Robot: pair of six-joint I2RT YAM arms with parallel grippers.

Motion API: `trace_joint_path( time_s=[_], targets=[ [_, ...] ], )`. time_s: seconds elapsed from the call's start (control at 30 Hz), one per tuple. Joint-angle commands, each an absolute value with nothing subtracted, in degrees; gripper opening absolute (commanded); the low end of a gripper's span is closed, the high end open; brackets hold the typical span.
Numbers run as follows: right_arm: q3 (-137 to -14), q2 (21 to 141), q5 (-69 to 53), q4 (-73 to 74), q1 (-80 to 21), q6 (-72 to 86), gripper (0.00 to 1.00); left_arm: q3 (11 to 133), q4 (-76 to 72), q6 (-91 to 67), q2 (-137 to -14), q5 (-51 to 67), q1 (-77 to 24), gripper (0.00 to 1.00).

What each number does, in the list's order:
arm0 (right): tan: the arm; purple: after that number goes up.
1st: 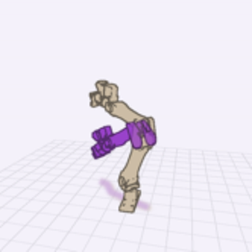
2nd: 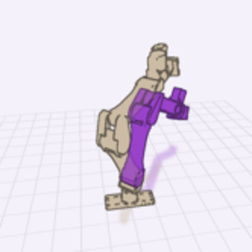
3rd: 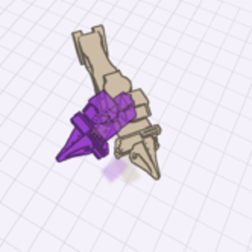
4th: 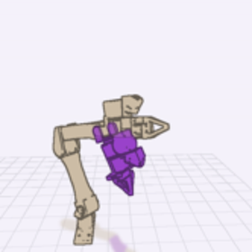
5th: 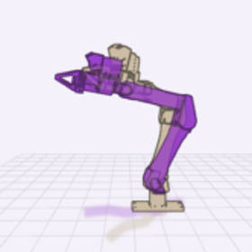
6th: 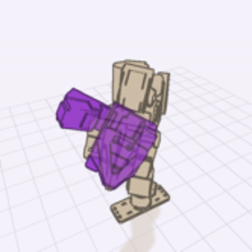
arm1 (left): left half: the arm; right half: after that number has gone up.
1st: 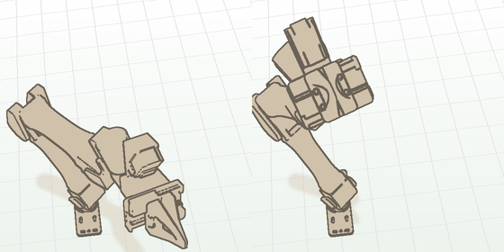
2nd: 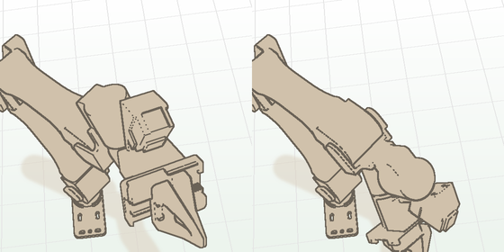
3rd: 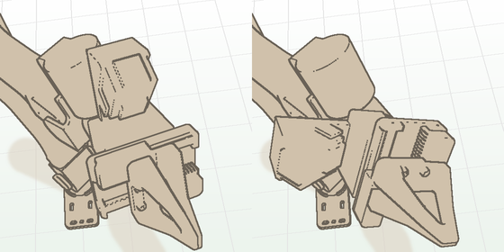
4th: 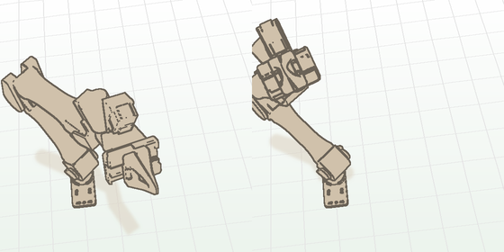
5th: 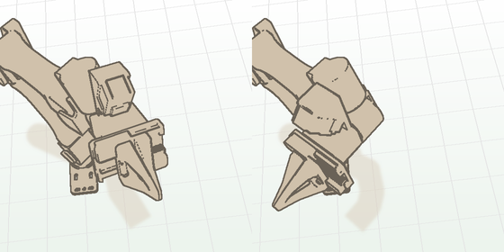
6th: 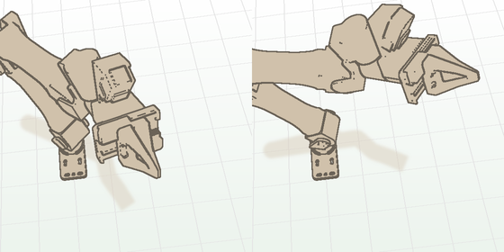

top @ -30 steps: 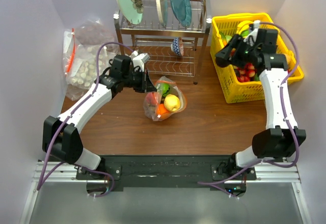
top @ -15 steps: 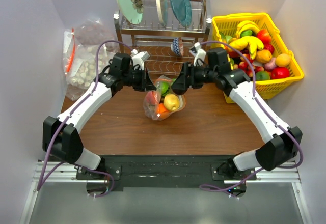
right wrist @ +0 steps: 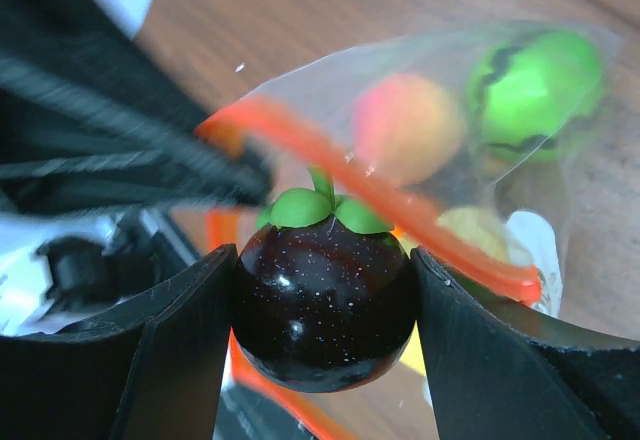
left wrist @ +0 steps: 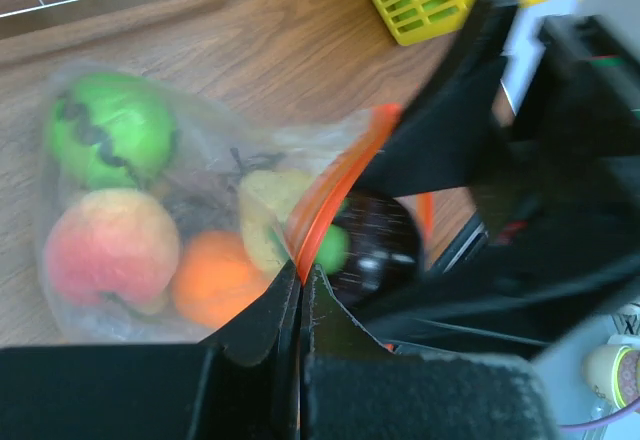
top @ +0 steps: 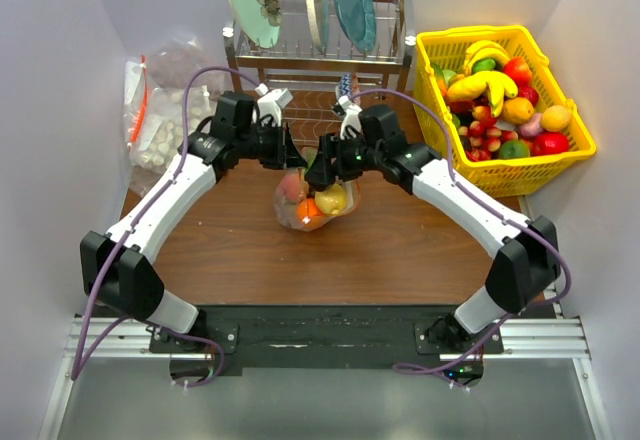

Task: Place the food in the zip-top bag and seal the zipper
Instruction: Place the fake fruit in the zipper food storage bag.

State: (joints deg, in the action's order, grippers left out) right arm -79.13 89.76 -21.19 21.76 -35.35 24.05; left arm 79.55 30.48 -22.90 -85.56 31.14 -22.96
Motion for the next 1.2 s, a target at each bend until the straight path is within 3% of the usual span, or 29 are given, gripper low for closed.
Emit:
trace_joint_path(
  time_s=[0.0, 0.03, 0.07, 0.1, 0.13, 0.43, 0.7, 1.17],
  targets=[
    [-77.8, 89.3, -10.4, 11.5, -36.9, 27.6, 0.60, 83.0, 31.2, -22.4, -85.6, 34.4, -23.1, 0.00],
    [-76.8, 88.9, -9.1, 9.7, -36.9, 28.1, 0.64, 83.1, 31.2, -22.7, -85.7, 34.8, -23.1, 0.00],
    [-75.4, 88.9, -8.1, 7.0, -36.9, 28.6, 0.83, 83.0, 31.1, -22.8, -85.7, 35.1, -23.1, 0.00],
    [-75.1, 88.9, -7.7, 6.1, -36.9, 29.4, 0.95, 83.1, 31.1, -22.9, -85.9, 35.9, -23.1, 0.00],
    [-75.1, 89.1, -7.9, 5.4, -37.0, 29.6, 0.99, 83.1, 31.1, -23.0, -85.8, 36.2, -23.1, 0.00],
    [-75.8, 85.4, -9.3, 9.0, -37.3, 27.3, 0.97, 82.0, 30.2, -23.9, -85.1, 35.0, -23.1, 0.00],
    [-79.3, 79.5, -4.8, 20.8, -37.3, 20.7, 0.91, 79.3, 28.5, -24.8, -84.2, 32.8, -23.0, 0.00],
    [-74.3, 74.9, 7.5, 31.5, -37.3, 20.2, 0.67, 81.1, 30.5, -22.9, -83.8, 31.6, -23.0, 0.00]
  ],
)
